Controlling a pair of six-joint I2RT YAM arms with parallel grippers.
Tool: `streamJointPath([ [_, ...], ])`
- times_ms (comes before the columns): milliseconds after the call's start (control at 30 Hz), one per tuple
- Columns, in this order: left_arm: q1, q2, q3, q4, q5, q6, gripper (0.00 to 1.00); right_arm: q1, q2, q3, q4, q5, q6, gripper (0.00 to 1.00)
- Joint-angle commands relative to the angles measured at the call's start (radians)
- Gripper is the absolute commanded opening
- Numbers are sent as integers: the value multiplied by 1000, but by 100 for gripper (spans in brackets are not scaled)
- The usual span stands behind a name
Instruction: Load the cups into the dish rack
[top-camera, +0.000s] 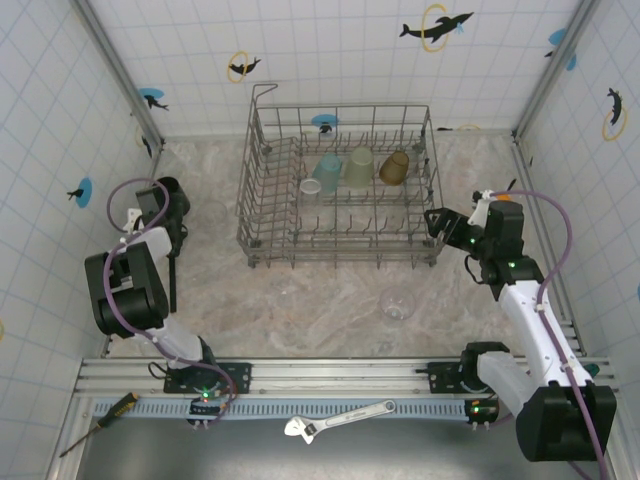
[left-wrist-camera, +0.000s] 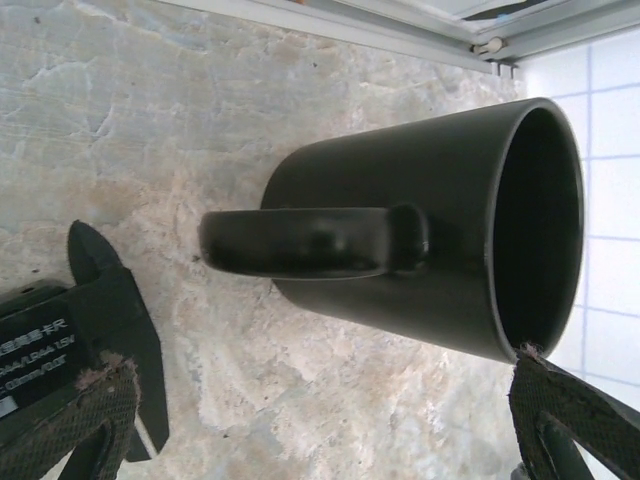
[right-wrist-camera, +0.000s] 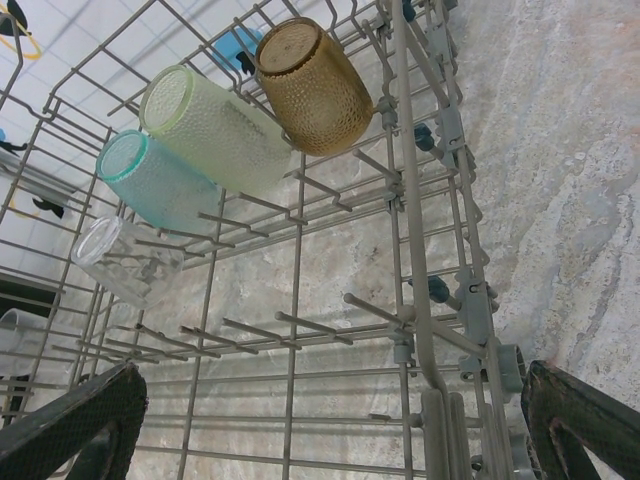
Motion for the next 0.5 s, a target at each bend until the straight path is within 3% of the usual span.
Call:
streamJointPath([
  [0, 11, -11, 3, 37, -20, -24, 98, -5, -9, 4, 21, -5, -10, 100],
  [467, 27, 93, 101, 40, -36, 21, 97, -5, 1, 4, 18, 1, -16, 100],
])
